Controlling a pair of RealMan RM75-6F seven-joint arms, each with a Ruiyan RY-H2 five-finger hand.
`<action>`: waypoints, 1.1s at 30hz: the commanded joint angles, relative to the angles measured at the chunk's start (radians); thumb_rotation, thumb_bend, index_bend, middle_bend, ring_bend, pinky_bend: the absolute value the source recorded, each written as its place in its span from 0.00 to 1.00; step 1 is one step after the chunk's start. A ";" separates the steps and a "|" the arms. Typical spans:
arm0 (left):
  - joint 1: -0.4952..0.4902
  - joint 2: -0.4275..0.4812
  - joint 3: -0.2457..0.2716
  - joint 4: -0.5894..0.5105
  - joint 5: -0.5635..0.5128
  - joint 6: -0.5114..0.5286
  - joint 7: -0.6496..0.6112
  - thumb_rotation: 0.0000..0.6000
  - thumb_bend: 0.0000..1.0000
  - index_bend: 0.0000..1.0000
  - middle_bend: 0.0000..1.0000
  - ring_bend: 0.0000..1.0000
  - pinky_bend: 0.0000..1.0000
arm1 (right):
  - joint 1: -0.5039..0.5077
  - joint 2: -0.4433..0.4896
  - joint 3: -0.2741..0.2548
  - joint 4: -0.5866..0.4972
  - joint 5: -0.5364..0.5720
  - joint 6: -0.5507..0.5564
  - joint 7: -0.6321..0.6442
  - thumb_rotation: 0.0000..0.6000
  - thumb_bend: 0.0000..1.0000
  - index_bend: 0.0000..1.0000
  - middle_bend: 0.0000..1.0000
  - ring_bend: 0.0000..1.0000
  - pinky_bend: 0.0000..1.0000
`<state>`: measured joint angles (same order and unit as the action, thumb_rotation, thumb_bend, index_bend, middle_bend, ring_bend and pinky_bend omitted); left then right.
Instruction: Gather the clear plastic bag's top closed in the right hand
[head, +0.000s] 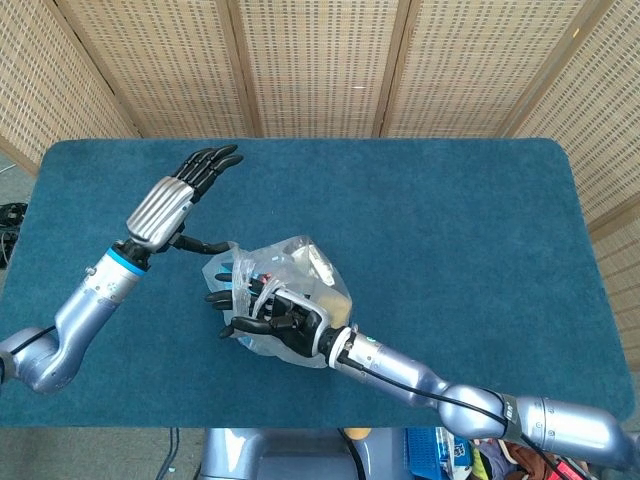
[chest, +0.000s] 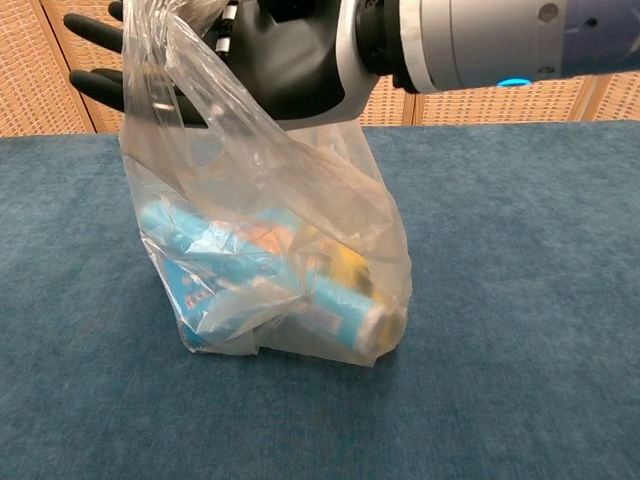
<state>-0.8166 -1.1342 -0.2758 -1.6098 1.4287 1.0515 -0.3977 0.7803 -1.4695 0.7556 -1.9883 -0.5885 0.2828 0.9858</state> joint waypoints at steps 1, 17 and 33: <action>-0.012 -0.017 0.002 -0.004 -0.020 -0.022 0.028 1.00 0.04 0.00 0.00 0.00 0.00 | -0.012 -0.005 0.014 0.003 -0.007 -0.011 0.005 1.00 0.30 0.12 0.23 0.16 0.35; -0.013 -0.050 0.021 0.024 -0.019 -0.039 0.029 1.00 0.04 0.00 0.00 0.00 0.00 | -0.061 0.000 0.072 0.009 -0.010 -0.047 0.021 1.00 0.30 0.12 0.23 0.16 0.36; 0.021 -0.047 0.052 0.095 0.056 0.021 -0.096 1.00 0.00 0.00 0.00 0.00 0.00 | -0.066 0.004 0.086 0.021 -0.001 -0.032 0.015 1.00 0.30 0.12 0.23 0.16 0.36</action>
<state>-0.8011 -1.1851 -0.2283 -1.5231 1.4747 1.0639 -0.4747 0.7134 -1.4666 0.8419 -1.9678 -0.5904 0.2500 1.0016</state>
